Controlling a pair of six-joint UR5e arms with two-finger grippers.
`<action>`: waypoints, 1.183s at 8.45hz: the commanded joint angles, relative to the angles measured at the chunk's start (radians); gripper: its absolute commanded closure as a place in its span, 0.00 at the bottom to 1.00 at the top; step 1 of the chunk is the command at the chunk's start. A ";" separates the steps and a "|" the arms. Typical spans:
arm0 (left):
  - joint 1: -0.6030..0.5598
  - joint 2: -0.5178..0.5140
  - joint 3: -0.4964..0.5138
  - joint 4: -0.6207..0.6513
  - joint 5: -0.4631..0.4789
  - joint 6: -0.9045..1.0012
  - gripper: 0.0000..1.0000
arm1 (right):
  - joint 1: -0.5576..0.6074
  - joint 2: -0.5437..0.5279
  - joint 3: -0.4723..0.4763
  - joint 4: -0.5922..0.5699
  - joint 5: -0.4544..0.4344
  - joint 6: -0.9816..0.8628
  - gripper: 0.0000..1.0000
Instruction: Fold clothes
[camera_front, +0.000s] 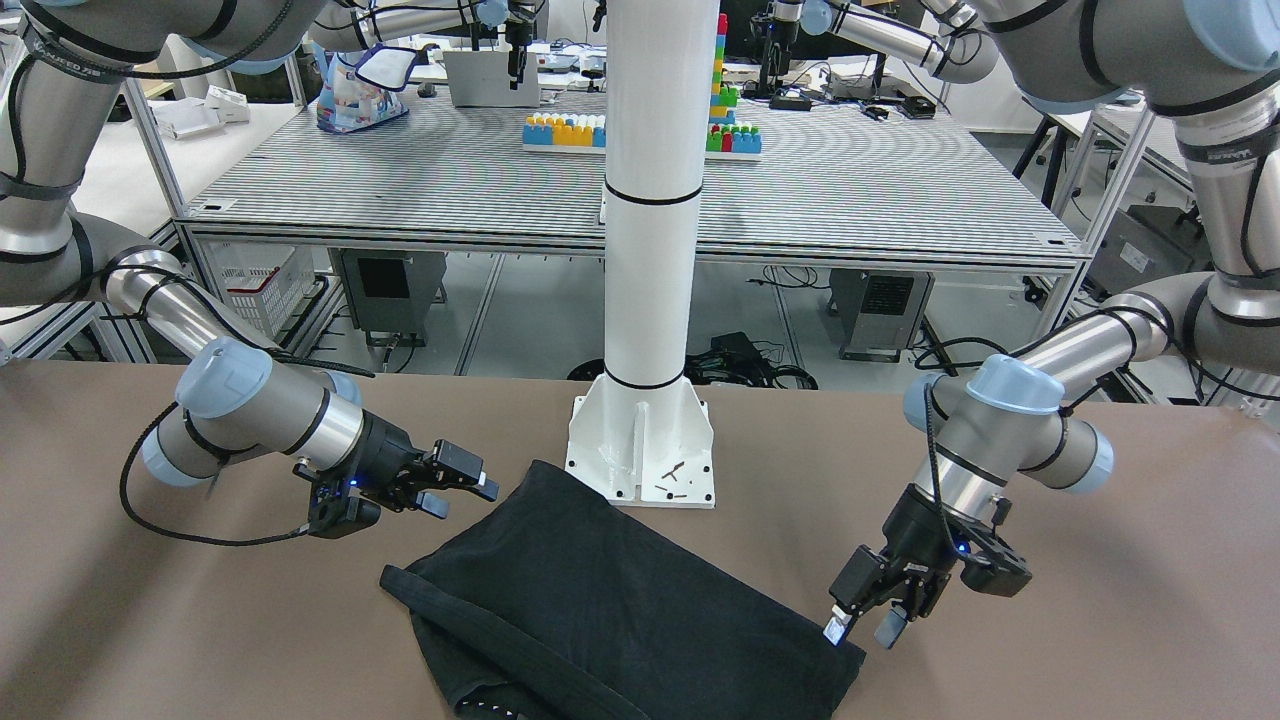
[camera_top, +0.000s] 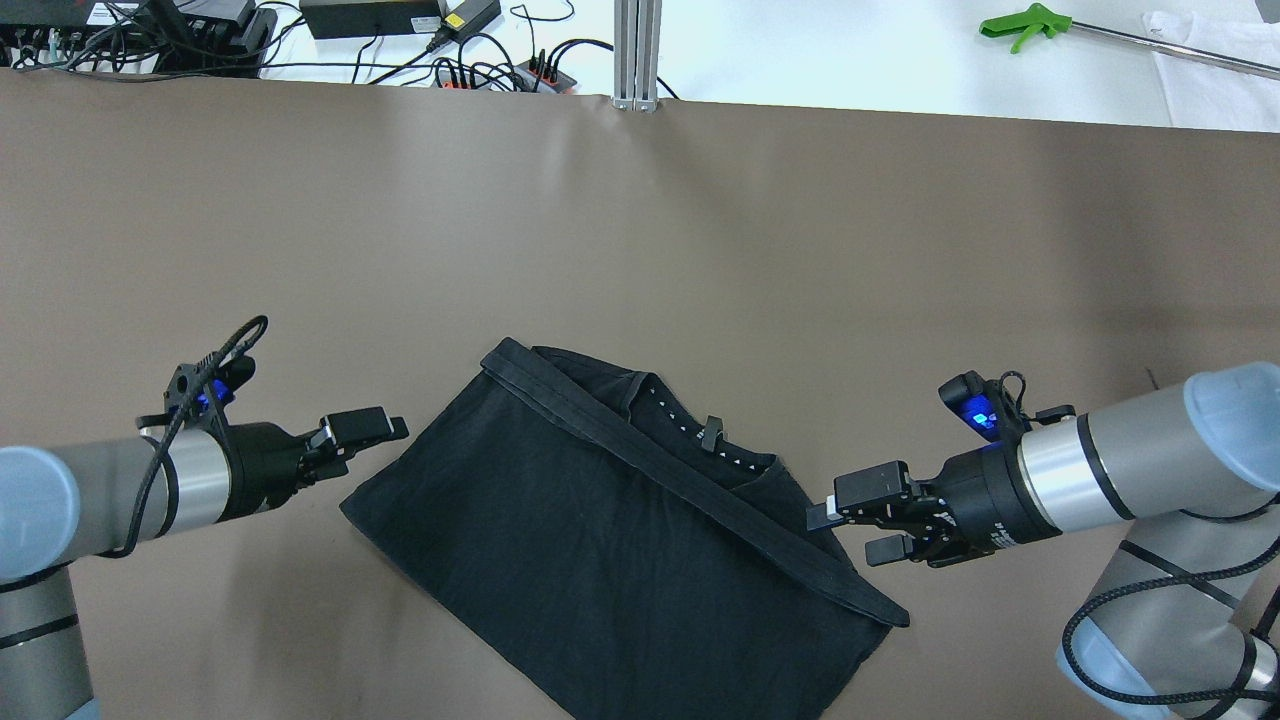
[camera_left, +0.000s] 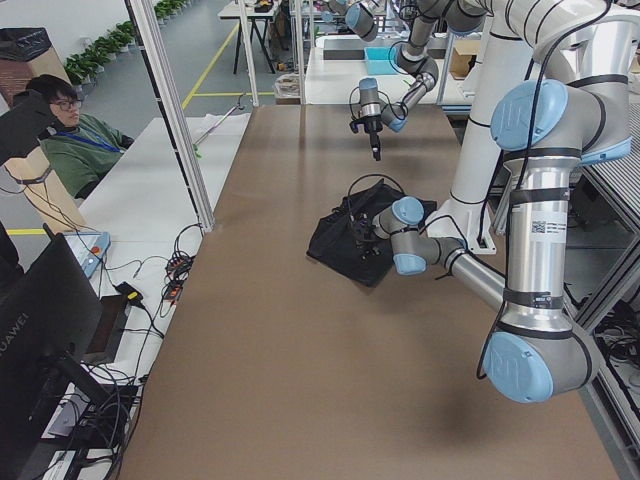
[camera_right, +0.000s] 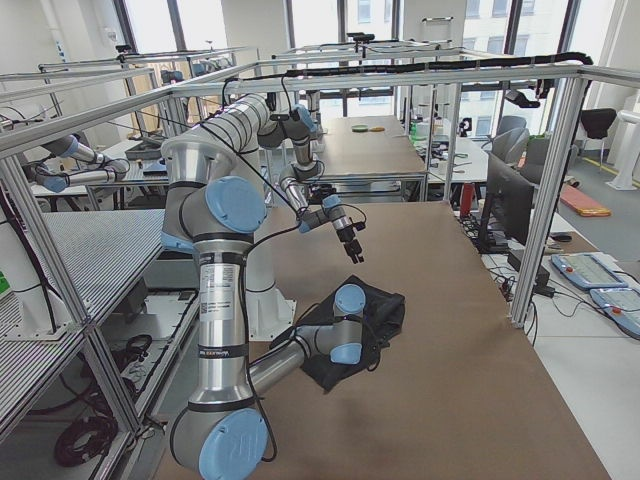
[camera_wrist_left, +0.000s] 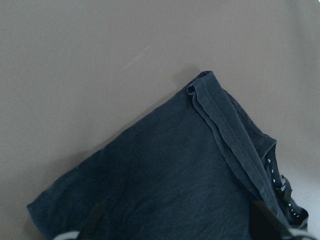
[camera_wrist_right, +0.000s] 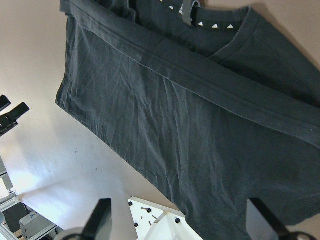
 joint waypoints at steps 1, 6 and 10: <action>0.056 0.071 0.042 -0.104 0.048 0.000 0.00 | 0.017 -0.001 -0.002 -0.001 -0.001 0.000 0.05; 0.066 0.082 0.097 -0.104 0.074 0.005 0.00 | 0.015 -0.001 -0.003 -0.003 -0.002 0.000 0.06; 0.080 0.048 0.146 -0.102 0.097 0.005 0.00 | 0.015 0.002 -0.002 -0.003 -0.003 0.000 0.06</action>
